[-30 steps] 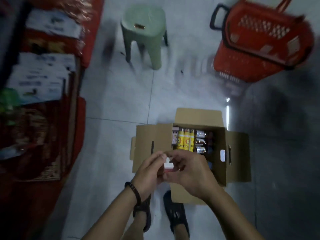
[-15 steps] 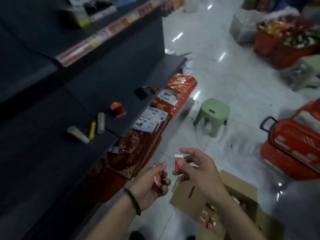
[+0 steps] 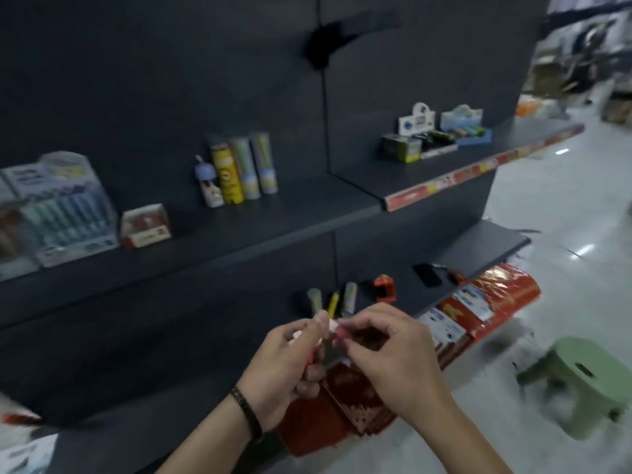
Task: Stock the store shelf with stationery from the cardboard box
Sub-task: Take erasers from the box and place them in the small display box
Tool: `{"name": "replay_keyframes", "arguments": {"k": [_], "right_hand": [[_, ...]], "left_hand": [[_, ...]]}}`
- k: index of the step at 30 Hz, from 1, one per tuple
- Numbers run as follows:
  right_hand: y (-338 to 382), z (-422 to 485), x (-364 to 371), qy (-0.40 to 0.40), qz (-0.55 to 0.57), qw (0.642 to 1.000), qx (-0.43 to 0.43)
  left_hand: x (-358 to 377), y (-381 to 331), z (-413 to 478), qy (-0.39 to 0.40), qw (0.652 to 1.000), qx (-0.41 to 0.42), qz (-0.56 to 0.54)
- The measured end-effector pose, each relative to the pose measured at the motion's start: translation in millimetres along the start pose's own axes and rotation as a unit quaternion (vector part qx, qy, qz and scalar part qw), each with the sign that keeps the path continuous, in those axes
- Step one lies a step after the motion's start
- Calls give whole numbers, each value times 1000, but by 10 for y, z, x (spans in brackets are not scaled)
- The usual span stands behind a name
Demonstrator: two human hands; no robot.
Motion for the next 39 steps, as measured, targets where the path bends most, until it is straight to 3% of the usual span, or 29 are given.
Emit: {"name": "replay_keyframes", "arguments": {"k": [3, 8, 13, 18, 24, 30, 35, 39], "right_hand": [[477, 171, 619, 0, -19, 996, -83], [932, 572, 1438, 73, -17, 989, -124], [1325, 1073, 2126, 171, -25, 964, -203], [1448, 1675, 2765, 218, -39, 941, -256], [1462, 2614, 3377, 236, -52, 942, -234], [1416, 3380, 4279, 274, -127, 933, -195], [1430, 3634, 5004, 306, -196, 912, -192], [1338, 3662, 5403, 314, -250, 895, -195]], "left_hand": [[-688, -383, -56, -15, 999, 49, 20], [-1627, -840, -80, -29, 993, 101, 49], [-2398, -1128, 99, -52, 991, 113, 59], [-3001, -1298, 440, -100, 986, 126, 49], [-3836, -1325, 856, -204, 973, 108, -11], [-4600, -1382, 1096, -319, 934, 131, 92], [-4905, -1542, 1314, -281, 918, 175, 216], [-5060, -1646, 1425, -284, 903, 206, 249]]}}
Point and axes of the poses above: each hand's wrist, its own z-axis towards the middle knuckle, its own x-axis out of the palm, y = z × x, the point moved 9 cm from there along z, towards the middle knuckle, and after that the axes turned 8 degrees about x, right-handed, at the moved point
